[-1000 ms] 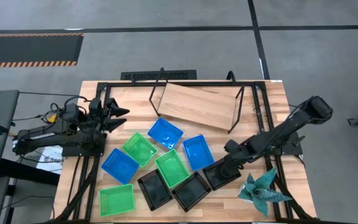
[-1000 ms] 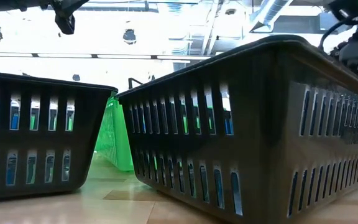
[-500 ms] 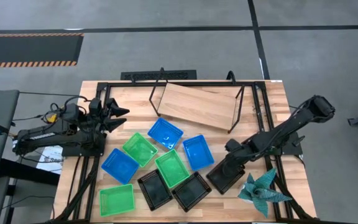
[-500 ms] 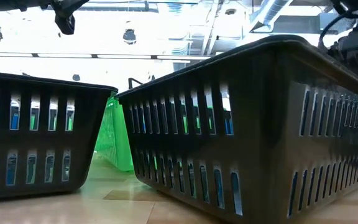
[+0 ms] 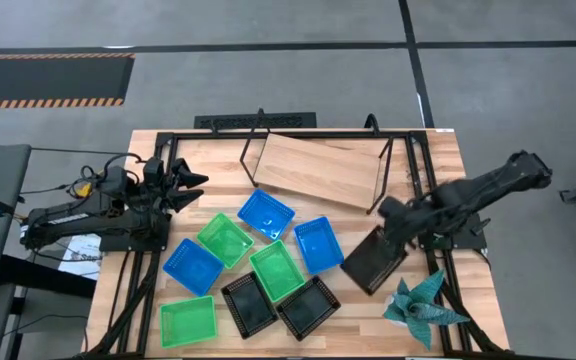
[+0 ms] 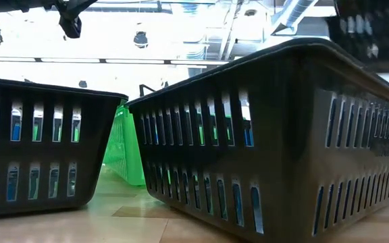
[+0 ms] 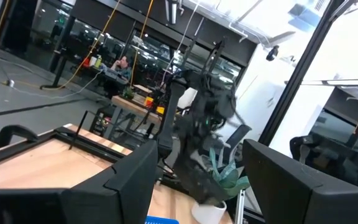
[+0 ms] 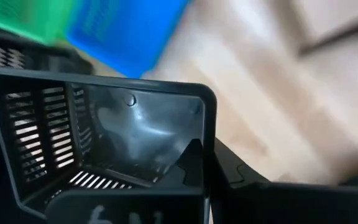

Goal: Stack baskets on shelf by color
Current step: Put the right black bin on the shelf

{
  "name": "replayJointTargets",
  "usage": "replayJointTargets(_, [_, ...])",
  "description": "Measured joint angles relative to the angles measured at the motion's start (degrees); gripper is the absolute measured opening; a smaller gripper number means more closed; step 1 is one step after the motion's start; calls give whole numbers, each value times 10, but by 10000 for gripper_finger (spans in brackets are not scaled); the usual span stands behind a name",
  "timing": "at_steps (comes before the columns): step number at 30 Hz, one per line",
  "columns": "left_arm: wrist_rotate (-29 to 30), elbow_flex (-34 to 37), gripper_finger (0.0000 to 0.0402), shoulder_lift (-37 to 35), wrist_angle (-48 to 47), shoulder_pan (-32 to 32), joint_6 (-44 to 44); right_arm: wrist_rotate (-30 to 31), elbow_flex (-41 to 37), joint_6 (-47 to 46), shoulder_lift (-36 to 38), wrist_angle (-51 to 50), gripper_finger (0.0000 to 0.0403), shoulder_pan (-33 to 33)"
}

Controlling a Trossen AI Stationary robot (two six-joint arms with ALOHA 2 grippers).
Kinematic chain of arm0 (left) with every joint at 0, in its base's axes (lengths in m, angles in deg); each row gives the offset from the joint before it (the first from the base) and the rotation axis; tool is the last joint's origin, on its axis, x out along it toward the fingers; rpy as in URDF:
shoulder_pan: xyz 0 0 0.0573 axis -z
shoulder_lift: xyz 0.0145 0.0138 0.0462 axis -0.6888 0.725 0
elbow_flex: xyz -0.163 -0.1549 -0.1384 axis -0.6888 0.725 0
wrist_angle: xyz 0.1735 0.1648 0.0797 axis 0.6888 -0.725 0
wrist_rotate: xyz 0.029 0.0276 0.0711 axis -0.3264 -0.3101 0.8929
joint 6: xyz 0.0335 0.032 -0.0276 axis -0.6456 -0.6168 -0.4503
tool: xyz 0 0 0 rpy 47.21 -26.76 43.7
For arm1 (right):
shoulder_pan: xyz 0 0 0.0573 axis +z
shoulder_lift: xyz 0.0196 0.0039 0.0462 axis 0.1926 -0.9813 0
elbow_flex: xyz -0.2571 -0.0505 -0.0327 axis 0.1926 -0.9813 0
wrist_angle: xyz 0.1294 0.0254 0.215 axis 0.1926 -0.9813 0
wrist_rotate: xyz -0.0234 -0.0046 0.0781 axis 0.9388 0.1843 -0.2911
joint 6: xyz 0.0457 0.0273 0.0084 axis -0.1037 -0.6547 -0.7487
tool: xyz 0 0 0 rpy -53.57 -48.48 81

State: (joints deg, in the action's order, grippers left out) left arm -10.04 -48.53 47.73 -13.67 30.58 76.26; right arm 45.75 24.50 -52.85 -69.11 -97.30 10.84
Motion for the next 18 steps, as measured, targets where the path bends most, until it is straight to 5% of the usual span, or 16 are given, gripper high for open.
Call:
replayJointTargets(9, [-1,0,227,0,0,0,3,142,167,336,14,3,21,-167])
replayJointTargets(18, [-2,0,227,0,0,0,2,52,278,683,-50,55,39,-425])
